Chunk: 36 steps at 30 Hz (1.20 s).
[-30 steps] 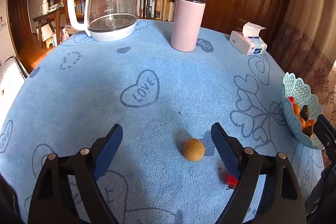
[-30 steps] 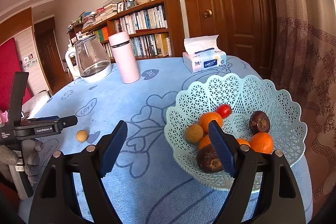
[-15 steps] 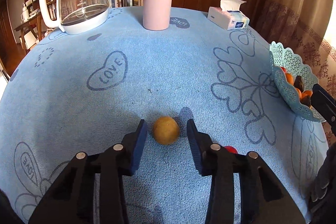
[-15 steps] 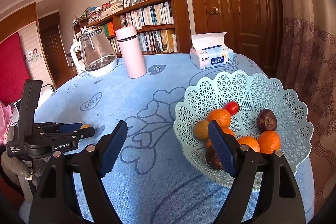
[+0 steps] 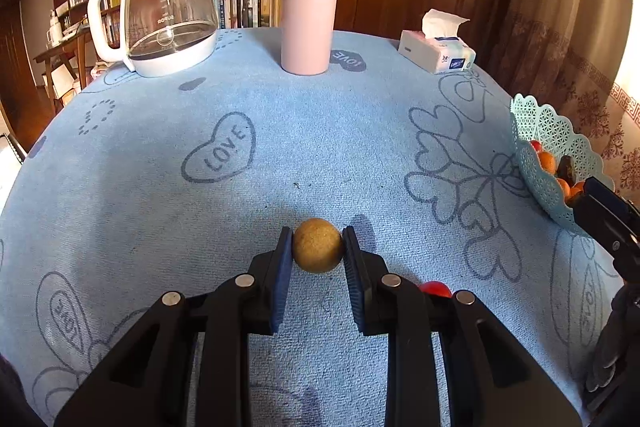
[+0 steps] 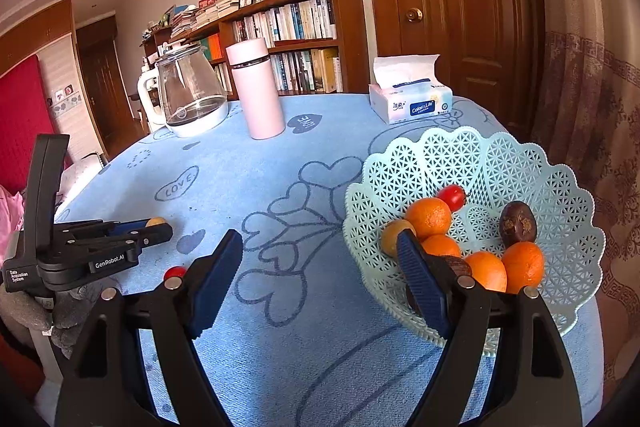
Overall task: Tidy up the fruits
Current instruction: 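Move the right tool onto the red tomato and close it while the left tool holds the tan fruit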
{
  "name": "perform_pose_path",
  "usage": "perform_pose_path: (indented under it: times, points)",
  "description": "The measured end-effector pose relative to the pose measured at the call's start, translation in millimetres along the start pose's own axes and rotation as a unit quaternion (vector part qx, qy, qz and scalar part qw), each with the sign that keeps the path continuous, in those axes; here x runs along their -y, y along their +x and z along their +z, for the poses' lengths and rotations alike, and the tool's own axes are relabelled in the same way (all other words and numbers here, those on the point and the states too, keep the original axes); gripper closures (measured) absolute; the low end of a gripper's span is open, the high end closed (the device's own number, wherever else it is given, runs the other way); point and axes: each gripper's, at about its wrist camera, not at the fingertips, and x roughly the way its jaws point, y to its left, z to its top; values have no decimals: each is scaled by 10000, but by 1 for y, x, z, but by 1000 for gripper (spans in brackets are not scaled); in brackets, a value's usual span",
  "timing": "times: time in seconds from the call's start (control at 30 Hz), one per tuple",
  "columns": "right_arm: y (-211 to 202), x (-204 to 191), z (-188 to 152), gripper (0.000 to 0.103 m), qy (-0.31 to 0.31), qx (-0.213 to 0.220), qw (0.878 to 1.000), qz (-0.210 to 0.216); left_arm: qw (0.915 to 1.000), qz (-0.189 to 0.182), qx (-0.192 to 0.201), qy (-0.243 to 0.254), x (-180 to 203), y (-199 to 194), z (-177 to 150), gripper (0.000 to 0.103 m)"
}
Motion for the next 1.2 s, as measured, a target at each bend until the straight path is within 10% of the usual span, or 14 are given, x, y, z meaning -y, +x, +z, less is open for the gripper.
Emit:
perform_pose_path:
  times: [0.83, 1.2]
  points:
    - [63, -98, -13, 23, -605, -1332, 9854, 876, 9973, 608, 391, -147, -20, -18, 0, 78]
    - [76, -102, -16, 44, -638, -1561, 9824, 805, 9969, 667, 406, -123, -19, -18, -2, 78]
